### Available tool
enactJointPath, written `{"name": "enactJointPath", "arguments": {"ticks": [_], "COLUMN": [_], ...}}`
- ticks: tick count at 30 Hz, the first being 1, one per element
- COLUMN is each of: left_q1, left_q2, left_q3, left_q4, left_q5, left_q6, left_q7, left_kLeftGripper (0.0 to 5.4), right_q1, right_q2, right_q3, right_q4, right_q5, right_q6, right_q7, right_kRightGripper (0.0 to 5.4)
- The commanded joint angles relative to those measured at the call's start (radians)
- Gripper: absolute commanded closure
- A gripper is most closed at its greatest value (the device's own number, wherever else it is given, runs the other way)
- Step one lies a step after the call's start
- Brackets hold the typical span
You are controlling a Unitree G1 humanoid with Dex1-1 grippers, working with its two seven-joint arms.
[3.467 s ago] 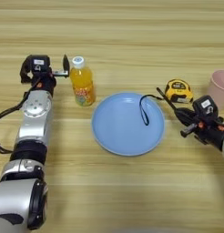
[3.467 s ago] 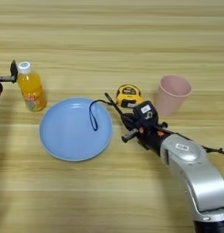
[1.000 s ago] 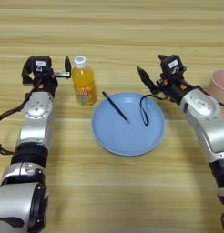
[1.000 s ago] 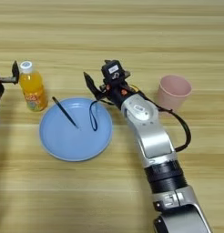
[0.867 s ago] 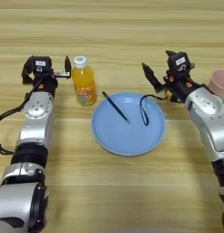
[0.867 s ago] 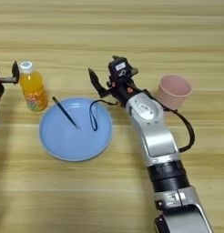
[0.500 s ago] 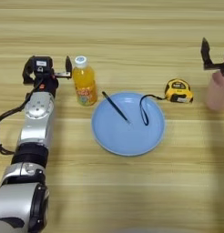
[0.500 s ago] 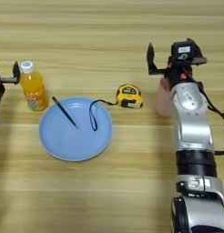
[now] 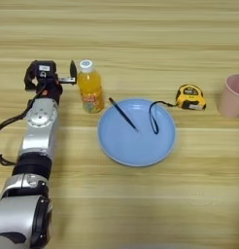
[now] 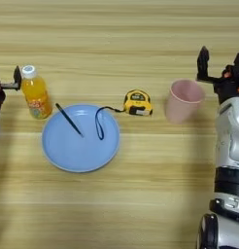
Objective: Move the objects on the table
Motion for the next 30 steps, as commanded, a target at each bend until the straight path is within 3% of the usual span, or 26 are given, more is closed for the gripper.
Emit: {"name": "enactJointPath", "arguments": {"ticks": [1, 7, 10, 14, 24, 30], "left_q1": [-0.015, -0.019, -0.021, -0.022, -0.024, -0.026], "left_q2": [0.007, 0.018, 0.021, 0.024, 0.024, 0.025], "left_q3": [-0.001, 0.005, 0.006, 0.006, 0.005, 0.006], "left_q4": [0.019, 0.035, 0.042, 0.047, 0.052, 0.058], "left_q5": [0.011, 0.007, 0.006, 0.005, 0.005, 0.005], "left_q6": [0.004, -0.003, -0.006, -0.01, -0.014, -0.017], "left_q7": [0.002, -0.007, -0.009, -0.011, -0.011, -0.011], "left_kLeftGripper": [0.0, 0.0, 0.0, 0.0, 0.0, 0.0], "right_q1": [0.1, 0.165, 0.146, 0.151, 0.259, 0.305], "right_q2": [-0.071, -0.178, -0.25, -0.298, -0.313, -0.328], "right_q3": [-0.004, -0.032, -0.051, -0.039, 0.021, 0.052], "right_q4": [-0.05, 0.009, 0.125, 0.211, 0.185, 0.202], "right_q5": [0.052, 0.108, 0.078, 0.068, 0.107, 0.079], "right_q6": [0.052, 0.081, 0.021, -0.042, -0.143, -0.183], "right_q7": [0.129, 0.317, 0.385, 0.483, 0.812, 0.909], "right_kRightGripper": [0.02, 0.02, 0.02, 0.02, 0.02, 0.02]}}
